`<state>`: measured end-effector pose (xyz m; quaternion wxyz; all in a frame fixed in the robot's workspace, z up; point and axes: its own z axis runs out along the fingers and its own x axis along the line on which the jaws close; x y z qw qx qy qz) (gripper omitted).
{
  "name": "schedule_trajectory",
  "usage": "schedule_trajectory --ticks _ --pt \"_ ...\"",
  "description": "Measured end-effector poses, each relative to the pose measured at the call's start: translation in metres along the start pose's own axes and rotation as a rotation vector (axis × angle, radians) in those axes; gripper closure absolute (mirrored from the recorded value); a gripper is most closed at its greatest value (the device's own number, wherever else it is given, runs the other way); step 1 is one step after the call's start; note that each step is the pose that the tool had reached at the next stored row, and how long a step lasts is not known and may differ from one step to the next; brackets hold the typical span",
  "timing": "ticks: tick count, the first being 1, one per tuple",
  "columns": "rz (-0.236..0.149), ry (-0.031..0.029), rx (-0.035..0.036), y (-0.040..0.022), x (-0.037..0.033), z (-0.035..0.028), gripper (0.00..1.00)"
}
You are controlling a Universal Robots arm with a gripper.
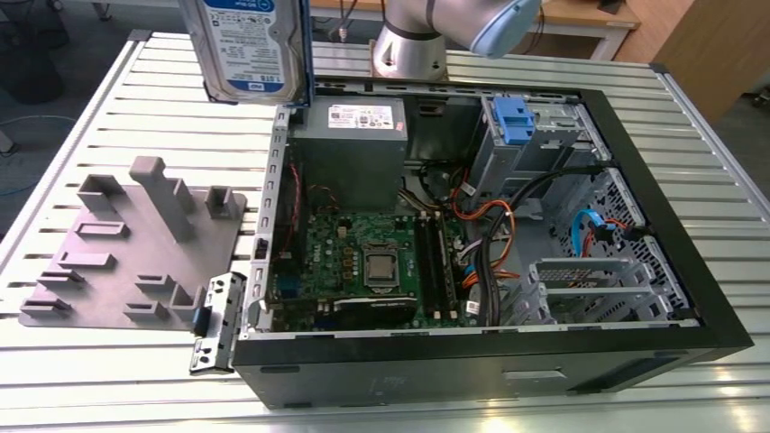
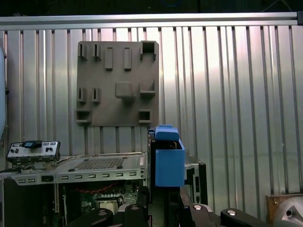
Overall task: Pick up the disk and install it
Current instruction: 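Pick up the disk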
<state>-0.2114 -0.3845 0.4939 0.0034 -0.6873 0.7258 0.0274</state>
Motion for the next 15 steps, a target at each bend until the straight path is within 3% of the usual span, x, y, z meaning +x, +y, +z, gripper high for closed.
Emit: schedule_trajectory --ticks 15 --pt "0.0 0.0 0.0 -0.0225 -0.0013 -0.0007 0.65"
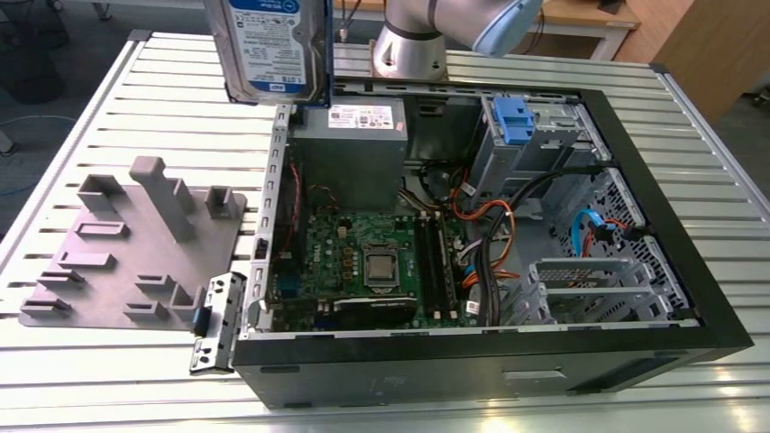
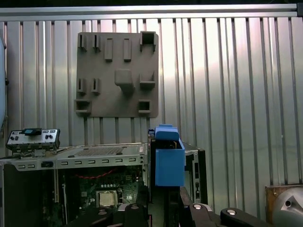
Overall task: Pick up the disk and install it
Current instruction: 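Pick up the disk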
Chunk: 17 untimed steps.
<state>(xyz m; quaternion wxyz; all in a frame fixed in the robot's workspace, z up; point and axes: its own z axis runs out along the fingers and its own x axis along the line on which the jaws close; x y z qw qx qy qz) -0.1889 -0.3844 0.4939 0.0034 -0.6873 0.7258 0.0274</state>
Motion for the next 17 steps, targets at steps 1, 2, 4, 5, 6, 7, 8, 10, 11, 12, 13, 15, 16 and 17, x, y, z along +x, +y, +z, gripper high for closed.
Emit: schedule_trajectory --ticks 1,2,4,5,6,7,8,10,11,12,13,15,16,17 --pt "0.0 0.0 0.0 -0.0016 -0.0001 -0.0001 0.65" --pt "0.0 0.0001 0.0 -0.0034 -0.0002 -0.0001 0.65" --pt "0.0 -0.0001 0.0001 -0.0065 -0.0003 -0.0002 0.65" --pt "0.0 0.0 0.0 -0.0081 -0.0004 -0.0003 0.65" --pt "0.0 0.0001 0.0 -0.0097 -0.0005 -0.0003 0.65" --pt "0.0 0.0 0.0001 -0.0112 -0.0006 -0.0003 0.65" --pt "0.0 0.0 0.0 -0.0127 -0.0007 -0.0004 0.65" --pt "0.0 0.0001 0.0 -0.0158 -0.0009 -0.0005 0.65" --pt "0.0 0.0 0.0 -0.0173 -0.001 -0.0006 0.65" --pt "0.0 0.0 0.0 -0.0188 -0.001 -0.0006 0.65" --pt "0.0 0.0 0.0 -0.0203 -0.0011 -0.0007 0.65" --pt "0.0 0.0 0.0 -0.0233 -0.0013 -0.0008 0.65" --pt "0.0 0.0 0.0 -0.0248 -0.0014 -0.0008 0.65" --pt "0.0 0.0 0.0 -0.0263 -0.0014 -0.0008 0.65"
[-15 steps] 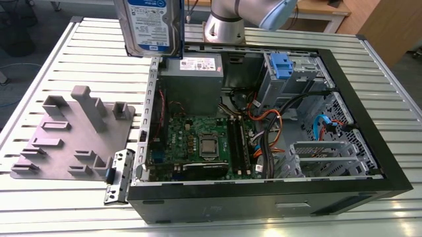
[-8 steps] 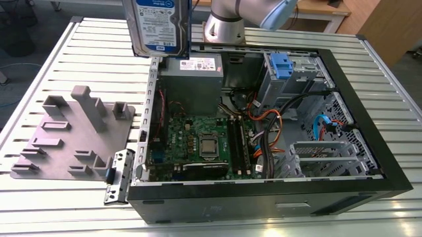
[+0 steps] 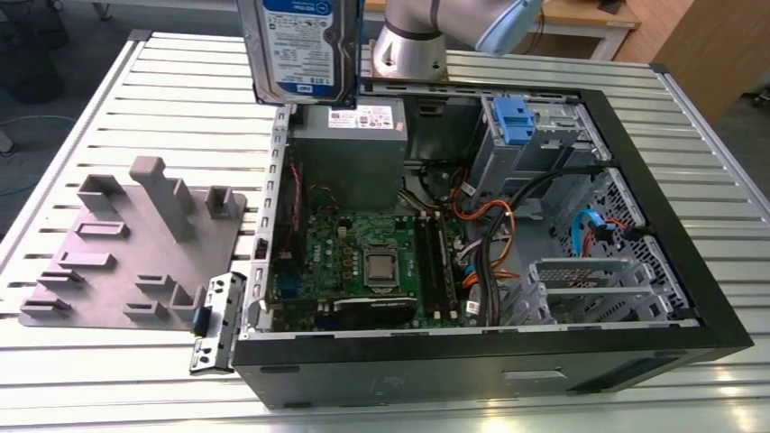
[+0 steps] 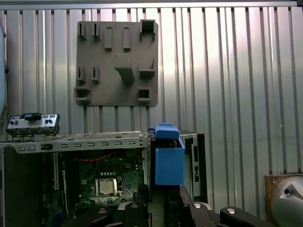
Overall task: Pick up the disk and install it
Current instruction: 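Pick up the disk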
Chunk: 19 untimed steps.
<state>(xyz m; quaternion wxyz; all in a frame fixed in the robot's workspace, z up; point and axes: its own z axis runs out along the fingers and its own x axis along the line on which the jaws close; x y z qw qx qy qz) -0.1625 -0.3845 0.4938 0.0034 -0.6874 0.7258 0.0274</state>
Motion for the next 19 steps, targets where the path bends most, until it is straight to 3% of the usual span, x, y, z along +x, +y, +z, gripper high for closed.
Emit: schedule_trajectory --ticks 19 --pt "0.0 0.0 0.0 -0.0273 -0.0015 -0.0009 0.65"
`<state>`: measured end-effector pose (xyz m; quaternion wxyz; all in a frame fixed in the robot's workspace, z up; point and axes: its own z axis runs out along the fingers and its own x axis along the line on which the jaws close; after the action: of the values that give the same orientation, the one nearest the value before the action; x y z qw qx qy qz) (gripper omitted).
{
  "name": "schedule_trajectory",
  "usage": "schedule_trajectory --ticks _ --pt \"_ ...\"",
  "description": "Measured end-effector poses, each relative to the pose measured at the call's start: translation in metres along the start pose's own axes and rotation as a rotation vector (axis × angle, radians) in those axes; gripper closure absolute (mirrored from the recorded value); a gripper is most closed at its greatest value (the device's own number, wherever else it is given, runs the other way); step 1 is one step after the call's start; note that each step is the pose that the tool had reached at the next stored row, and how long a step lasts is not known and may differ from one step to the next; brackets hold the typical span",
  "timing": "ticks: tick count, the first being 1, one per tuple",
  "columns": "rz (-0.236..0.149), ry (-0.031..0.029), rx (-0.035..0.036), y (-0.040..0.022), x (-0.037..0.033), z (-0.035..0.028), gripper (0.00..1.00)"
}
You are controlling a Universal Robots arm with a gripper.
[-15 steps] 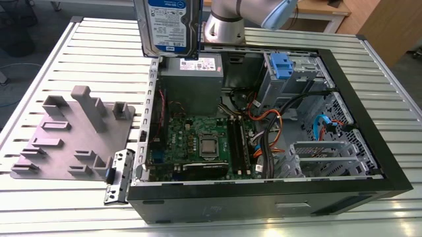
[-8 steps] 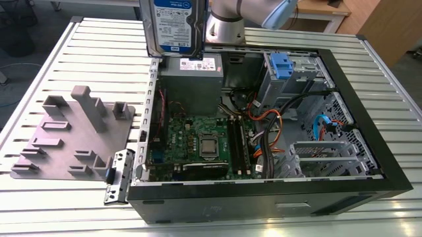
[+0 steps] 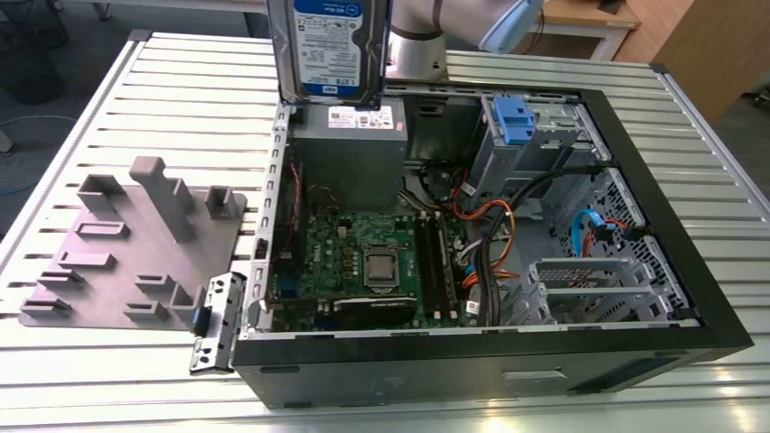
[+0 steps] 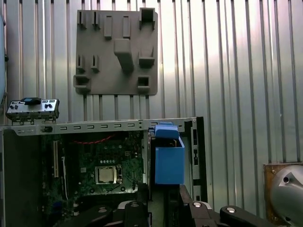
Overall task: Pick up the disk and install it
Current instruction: 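Pick up the disk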
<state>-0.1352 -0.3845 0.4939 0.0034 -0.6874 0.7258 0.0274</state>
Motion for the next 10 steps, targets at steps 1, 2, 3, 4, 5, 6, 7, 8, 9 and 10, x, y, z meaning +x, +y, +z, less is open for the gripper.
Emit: schedule_trajectory --ticks 1,2,3,4,5,6,7,8,9,10 --pt "0.0 0.0001 0.0 -0.0014 -0.0001 -0.0001 0.65" --pt "0.0 0.0 0.0 -0.0029 -0.0002 -0.0001 0.65" --pt "0.0 -0.0001 0.0001 -0.0045 -0.0002 -0.0001 0.65" --pt "0.0 0.0001 0.0 -0.0063 -0.0003 -0.0002 0.65" --pt "0.0 0.0 0.0 -0.0081 -0.0005 -0.0003 0.65" --pt "0.0 0.0 0.0 -0.0099 -0.0006 -0.0003 0.65" --pt "0.0 0.0 0.0 -0.0118 -0.0007 -0.0004 0.65" --pt "0.0 0.0 0.0 -0.0138 -0.0008 -0.0004 0.65" --pt "0.0 0.0 0.0 -0.0159 -0.0009 -0.0005 0.65" --pt "0.0 0.0 0.0 -0.0183 -0.001 -0.0006 0.65"
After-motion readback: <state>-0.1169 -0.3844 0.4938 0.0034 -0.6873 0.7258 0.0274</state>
